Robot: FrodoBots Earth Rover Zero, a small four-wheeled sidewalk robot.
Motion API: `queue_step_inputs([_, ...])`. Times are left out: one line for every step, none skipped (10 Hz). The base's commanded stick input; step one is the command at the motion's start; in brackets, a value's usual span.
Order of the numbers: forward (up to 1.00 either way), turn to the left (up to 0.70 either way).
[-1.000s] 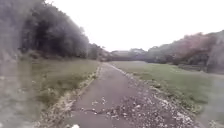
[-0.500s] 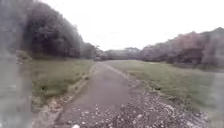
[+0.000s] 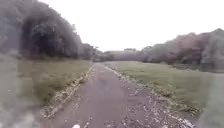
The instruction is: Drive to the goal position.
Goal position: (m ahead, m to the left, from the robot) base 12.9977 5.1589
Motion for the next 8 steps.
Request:
queue_step_inputs([0.85,0.0])
queue_step_inputs([0.85,0.0])
queue_step_inputs([0.85,0.0])
queue_step_inputs([0.85,0.0])
queue_step_inputs([0.85,0.0])
queue_step_inputs([0.85,0.0])
queue_step_inputs([0.85,0.0])
queue_step_inputs([0.85,0.0])
